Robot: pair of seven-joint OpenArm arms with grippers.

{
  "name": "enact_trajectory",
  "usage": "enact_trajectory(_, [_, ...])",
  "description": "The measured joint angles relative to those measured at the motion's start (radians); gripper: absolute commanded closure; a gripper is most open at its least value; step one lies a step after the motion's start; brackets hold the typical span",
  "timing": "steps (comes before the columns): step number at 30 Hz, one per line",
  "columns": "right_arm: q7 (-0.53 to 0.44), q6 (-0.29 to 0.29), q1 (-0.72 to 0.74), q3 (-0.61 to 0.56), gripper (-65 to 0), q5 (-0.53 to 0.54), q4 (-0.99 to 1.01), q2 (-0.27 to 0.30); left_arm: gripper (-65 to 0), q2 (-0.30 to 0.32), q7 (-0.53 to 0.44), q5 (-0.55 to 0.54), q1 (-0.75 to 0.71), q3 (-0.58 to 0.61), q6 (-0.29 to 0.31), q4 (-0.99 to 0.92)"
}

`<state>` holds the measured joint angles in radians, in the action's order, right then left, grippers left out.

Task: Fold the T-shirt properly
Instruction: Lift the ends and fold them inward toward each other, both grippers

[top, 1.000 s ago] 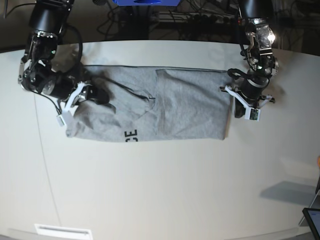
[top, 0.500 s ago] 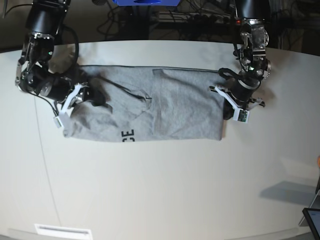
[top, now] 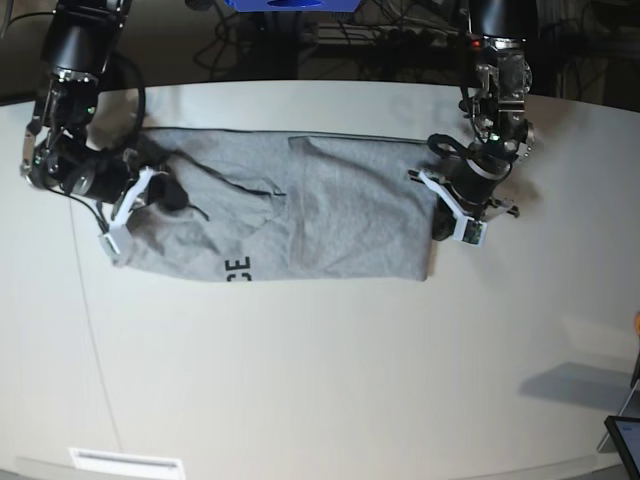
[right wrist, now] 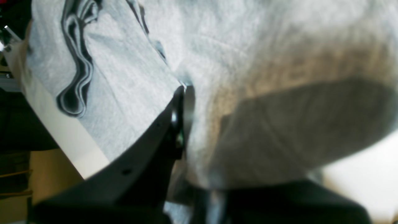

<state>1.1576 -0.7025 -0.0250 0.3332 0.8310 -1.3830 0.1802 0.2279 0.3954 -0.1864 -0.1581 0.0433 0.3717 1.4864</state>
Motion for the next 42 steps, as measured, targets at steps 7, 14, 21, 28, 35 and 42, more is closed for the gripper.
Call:
enact_trajectory(7, [0.017,0.139,-0.017,0.0,-0.3,-0.043,-0.112,0.023,0.0,-0.032,-0.027,-0.006,0.005,0.125,-0.002,0.004])
enact_trajectory(14, [0.02,0.309,-0.014,-0.012,-0.3,-0.032,-0.179,0.025,0.0,-0.072,-0.026,-0.005,0.005,0.134,0.002,0.004])
enact_trajectory(21, [-0.071,0.449,-0.014,-0.194,-0.3,-0.034,-0.179,0.084,0.0,-0.07,0.0,-0.011,0.008,0.131,0.005,0.008])
enact_trajectory(28, [-0.114,0.626,-0.014,-0.266,-0.3,-0.019,-0.18,0.091,0.0,-0.045,0.003,-0.024,0.008,0.132,0.022,0.008])
enact_trajectory(35, [-0.147,0.831,-0.02,-0.368,-0.3,-0.097,-0.267,0.143,0.0,-0.031,0.004,-0.029,0.009,0.132,0.026,0.008])
enact_trajectory(42, [-0.124,0.857,-0.028,-0.374,-0.3,-0.201,-0.326,0.143,0.0,-0.031,0.019,-0.031,0.016,0.132,0.03,0.008])
